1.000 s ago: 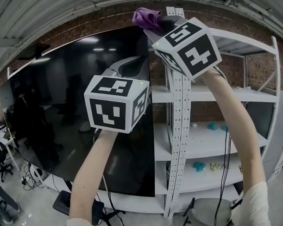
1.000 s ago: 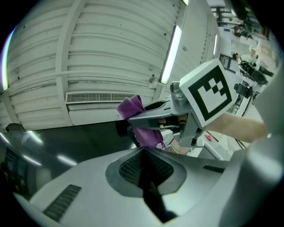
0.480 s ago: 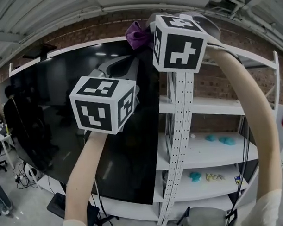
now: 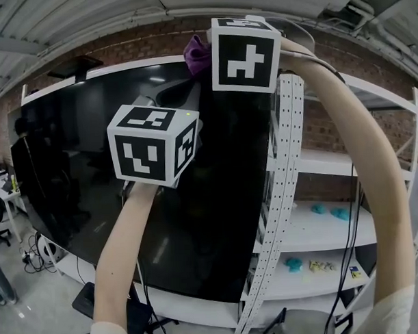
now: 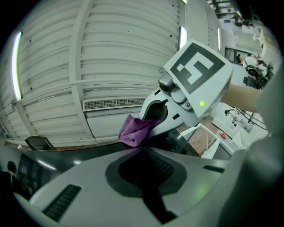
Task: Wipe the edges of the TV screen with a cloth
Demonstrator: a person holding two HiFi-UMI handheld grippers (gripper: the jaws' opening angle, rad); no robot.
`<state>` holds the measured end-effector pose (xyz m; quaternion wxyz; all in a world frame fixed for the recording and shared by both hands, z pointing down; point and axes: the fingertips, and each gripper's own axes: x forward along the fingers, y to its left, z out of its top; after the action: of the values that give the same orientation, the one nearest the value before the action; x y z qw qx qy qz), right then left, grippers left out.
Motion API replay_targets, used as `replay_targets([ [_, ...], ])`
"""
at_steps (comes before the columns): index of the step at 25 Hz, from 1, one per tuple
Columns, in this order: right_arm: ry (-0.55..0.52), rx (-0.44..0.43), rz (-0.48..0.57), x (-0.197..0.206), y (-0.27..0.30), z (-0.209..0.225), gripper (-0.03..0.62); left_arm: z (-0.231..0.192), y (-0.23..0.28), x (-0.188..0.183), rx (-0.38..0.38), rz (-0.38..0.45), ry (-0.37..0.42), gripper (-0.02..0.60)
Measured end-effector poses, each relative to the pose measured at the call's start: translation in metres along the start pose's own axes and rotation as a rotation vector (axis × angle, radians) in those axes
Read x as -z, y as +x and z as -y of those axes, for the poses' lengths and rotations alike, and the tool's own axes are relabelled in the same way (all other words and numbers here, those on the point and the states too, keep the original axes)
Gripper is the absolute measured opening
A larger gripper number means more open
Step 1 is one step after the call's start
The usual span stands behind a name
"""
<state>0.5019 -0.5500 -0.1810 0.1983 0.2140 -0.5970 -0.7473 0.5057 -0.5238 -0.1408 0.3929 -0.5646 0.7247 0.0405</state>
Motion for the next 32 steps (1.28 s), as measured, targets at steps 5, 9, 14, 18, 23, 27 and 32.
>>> replay_targets([
  [5, -0.016, 0.002, -0.01, -0.052, 0.023, 0.006, 0.051, -0.057, -0.026, 0.011, -0.031, 0.001, 0.012, 0.015],
  [9, 0.008, -0.006, -0.017, -0.097, 0.045, 0.012, 0.051, -0.104, -0.043, 0.012, -0.025, -0.019, 0.047, 0.015],
  [14, 0.052, -0.045, -0.03, -0.149, 0.081, 0.026, 0.051, -0.168, -0.061, 0.017, -0.015, -0.036, 0.082, 0.015],
  [18, 0.08, -0.058, -0.029, -0.189, 0.103, 0.037, 0.051, -0.218, -0.077, 0.024, -0.03, -0.051, 0.073, 0.015],
  [23, 0.05, -0.047, 0.001, -0.244, 0.131, 0.044, 0.051, -0.279, -0.105, 0.033, -0.086, -0.035, 0.081, 0.015],
  [27, 0.047, -0.04, 0.014, -0.276, 0.148, 0.049, 0.051, -0.305, -0.121, 0.042, -0.114, -0.066, 0.086, 0.015],
  [32, 0.073, -0.048, 0.049, -0.311, 0.171, 0.054, 0.051, -0.337, -0.149, 0.05, -0.155, -0.098, 0.142, 0.015],
])
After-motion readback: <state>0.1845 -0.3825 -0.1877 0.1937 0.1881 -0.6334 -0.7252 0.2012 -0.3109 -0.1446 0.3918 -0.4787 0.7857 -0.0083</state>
